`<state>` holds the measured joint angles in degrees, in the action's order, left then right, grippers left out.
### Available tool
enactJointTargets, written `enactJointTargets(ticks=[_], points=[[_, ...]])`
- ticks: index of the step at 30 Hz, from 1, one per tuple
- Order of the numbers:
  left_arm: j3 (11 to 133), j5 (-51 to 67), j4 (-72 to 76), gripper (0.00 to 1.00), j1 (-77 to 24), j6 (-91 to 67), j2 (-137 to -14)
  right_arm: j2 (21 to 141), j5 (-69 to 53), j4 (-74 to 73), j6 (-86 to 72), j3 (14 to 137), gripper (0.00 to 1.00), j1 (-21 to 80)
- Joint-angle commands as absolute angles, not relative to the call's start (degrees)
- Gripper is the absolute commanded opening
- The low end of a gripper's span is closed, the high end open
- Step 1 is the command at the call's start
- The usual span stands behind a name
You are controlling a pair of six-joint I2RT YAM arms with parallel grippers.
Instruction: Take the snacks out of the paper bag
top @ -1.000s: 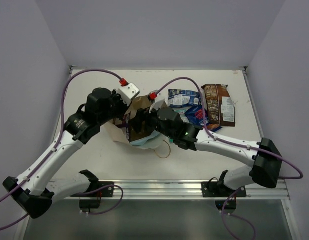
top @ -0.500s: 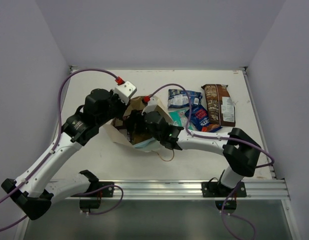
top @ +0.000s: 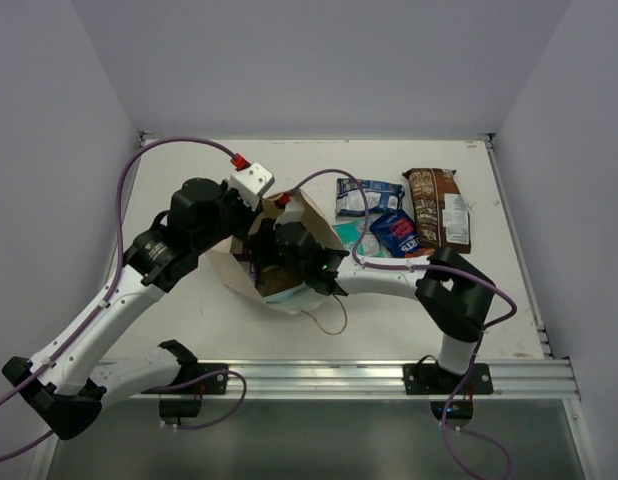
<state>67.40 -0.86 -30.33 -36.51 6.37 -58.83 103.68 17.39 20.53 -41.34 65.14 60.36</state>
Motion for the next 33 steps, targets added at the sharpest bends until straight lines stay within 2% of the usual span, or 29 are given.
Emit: enactJointTargets(ticks=[1,5,17,26,33], points=[[69.43,0.79,-26.02,0.00,-37.18,4.48,-57.13,104.86,19.25,19.34,-43.95,65.92,0.25,60.38],[68.30,0.26,-26.02,0.00,-37.18,4.57,-57.13,102.05,19.60,19.51,-42.81,64.95,0.00,60.29],[66.36,-10.63,-26.01,0.00,-37.18,5.62,-57.92,80.01,11.88,20.48,-32.70,58.80,0.00,60.38],[66.62,-11.51,-25.40,0.00,-37.18,5.80,-58.80,67.07,7.91,11.88,-26.55,60.20,0.00,60.29],[68.29,-18.88,-26.80,0.00,-37.09,3.78,-60.03,56.53,2.30,-4.00,-18.82,66.70,0.00,58.63]])
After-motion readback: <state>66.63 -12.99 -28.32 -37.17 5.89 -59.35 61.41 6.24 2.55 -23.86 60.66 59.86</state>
